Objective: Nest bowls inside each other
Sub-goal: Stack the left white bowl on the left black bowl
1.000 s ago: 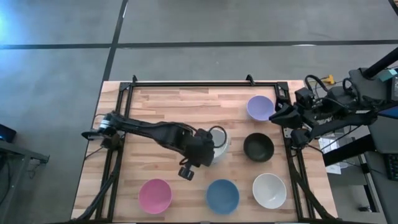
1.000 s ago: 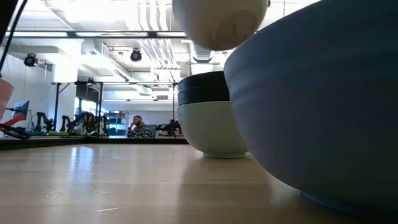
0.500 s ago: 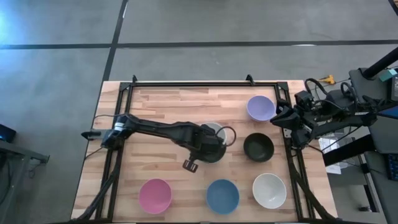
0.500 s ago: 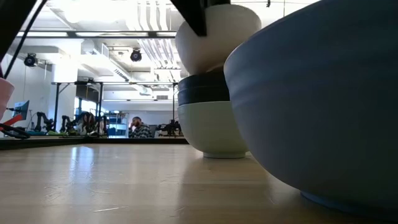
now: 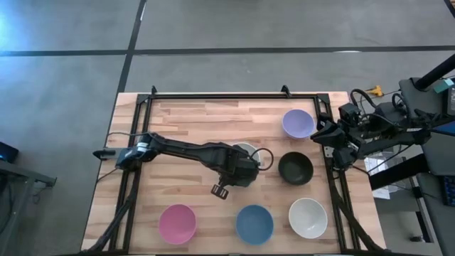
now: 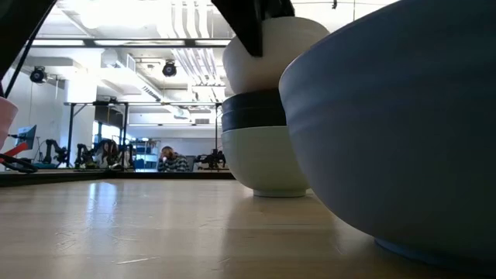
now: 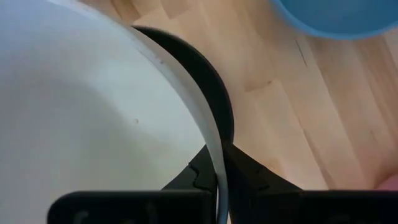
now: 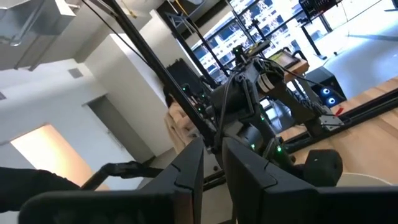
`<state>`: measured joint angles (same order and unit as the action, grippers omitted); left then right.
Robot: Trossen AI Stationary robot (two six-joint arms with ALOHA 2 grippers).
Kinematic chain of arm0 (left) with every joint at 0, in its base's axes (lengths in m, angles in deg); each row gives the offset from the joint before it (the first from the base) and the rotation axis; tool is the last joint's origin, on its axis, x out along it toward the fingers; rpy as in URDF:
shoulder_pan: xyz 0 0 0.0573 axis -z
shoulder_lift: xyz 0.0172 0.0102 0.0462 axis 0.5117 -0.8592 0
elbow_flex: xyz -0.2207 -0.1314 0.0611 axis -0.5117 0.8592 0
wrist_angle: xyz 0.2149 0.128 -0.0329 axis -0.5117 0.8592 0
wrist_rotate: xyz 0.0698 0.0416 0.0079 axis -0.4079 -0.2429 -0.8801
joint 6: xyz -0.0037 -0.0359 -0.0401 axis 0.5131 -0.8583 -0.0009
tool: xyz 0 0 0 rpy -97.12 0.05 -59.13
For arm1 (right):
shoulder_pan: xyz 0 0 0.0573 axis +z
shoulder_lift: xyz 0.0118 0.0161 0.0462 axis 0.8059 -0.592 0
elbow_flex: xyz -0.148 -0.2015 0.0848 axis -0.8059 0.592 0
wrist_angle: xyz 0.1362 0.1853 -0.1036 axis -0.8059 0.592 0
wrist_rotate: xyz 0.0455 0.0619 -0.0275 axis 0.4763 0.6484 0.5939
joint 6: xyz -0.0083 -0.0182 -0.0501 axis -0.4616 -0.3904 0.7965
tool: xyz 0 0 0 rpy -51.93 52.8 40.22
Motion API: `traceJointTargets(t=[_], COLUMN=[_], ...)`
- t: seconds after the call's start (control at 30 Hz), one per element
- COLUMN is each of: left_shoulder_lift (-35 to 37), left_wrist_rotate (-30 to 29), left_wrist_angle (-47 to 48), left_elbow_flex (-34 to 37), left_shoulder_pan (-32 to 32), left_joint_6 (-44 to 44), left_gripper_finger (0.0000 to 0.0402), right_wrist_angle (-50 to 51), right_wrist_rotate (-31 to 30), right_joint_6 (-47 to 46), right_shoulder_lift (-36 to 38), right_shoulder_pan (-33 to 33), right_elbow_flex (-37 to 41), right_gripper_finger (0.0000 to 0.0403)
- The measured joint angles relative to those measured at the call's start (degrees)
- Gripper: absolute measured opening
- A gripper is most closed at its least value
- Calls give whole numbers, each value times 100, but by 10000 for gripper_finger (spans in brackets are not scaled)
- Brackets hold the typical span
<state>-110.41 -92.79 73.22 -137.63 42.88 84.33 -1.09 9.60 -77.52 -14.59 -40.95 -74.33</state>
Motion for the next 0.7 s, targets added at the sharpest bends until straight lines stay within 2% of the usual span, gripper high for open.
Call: traceJointTargets(t=[0.6, 0.7], left_shoulder_lift=[-306, -289], left_wrist_rotate=[328, 393], left_wrist_angle=[-134, -134], left_elbow_flex=[21, 22], left_shoulder_pan=[-14, -38], left_joint_6=[173, 170], left_gripper_finger=[0, 12], right_wrist_angle=[6, -3], right_wrist_rotate=[22, 22], right_joint_6=[-416, -418], right_shoulder_lift=[-2, -9], right_shoulder_pan=[71, 161], right_elbow_flex=[0, 0], right_gripper_finger=[56, 56])
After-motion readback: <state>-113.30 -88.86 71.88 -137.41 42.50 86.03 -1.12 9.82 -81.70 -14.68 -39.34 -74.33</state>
